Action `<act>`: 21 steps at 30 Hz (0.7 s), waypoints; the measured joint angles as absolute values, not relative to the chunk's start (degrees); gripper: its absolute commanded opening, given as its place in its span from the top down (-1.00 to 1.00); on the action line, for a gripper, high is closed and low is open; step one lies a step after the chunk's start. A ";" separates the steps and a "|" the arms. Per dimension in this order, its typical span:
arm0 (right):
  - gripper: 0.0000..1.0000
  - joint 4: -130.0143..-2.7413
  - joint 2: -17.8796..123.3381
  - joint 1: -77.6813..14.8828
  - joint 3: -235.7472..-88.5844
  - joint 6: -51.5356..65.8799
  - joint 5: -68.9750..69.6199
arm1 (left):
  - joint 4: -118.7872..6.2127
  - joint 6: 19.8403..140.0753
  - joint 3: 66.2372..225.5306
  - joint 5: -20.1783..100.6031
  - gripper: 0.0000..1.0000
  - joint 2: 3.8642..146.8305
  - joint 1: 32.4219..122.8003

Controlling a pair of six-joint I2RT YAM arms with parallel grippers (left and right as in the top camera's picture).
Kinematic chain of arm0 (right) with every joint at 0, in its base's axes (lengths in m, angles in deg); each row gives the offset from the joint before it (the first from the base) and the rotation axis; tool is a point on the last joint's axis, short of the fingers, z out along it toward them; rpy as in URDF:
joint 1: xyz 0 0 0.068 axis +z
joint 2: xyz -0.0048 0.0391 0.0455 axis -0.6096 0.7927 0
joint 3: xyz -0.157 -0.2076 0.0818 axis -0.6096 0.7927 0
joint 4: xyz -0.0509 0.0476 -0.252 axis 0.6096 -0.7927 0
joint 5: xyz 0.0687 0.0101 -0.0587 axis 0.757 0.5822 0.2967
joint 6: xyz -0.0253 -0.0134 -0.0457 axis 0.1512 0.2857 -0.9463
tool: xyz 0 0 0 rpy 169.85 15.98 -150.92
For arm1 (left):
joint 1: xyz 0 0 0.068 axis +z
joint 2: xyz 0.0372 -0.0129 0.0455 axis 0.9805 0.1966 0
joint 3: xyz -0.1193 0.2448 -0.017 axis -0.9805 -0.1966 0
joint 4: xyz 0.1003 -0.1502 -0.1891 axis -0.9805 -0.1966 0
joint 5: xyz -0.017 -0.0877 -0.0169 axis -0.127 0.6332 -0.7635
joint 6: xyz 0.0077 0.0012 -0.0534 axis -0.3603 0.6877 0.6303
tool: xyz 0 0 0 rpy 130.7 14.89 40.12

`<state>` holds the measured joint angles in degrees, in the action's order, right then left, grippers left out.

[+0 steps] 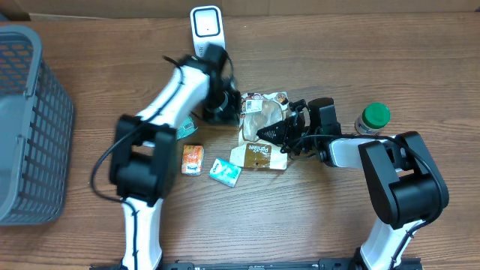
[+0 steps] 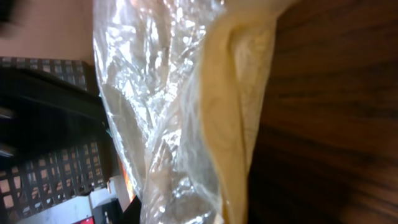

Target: Scan the item barcode

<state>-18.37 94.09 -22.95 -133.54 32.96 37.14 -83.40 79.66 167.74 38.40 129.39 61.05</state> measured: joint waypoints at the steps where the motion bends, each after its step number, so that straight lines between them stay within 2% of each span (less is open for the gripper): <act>1: 0.92 -18.68 94.09 -22.95 -133.54 32.57 37.34 | -85.32 78.57 169.29 38.20 0.91 127.66 62.37; 6: 0.92 -20.07 92.06 -22.95 -133.54 30.36 38.93 | -92.01 74.26 176.66 36.43 0.89 117.08 69.08; 9: 0.92 -20.05 89.26 -22.95 -133.54 29.20 41.01 | -94.50 73.02 179.43 33.96 0.79 110.37 73.49; 12: 0.92 -20.05 85.31 -22.95 -133.54 28.61 43.39 | -95.71 71.86 180.37 30.92 0.55 105.17 77.69; 14: 0.92 -19.83 82.95 -22.95 -133.54 28.26 44.94 | -96.25 71.62 180.40 29.35 0.46 103.60 80.05; 21: 0.92 -18.11 72.28 -22.84 -133.54 27.32 51.46 | -97.26 69.39 180.40 23.86 -0.09 104.06 88.53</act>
<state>-18.11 72.28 -22.84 -133.54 27.32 51.46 -97.26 69.39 180.40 23.86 104.06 88.53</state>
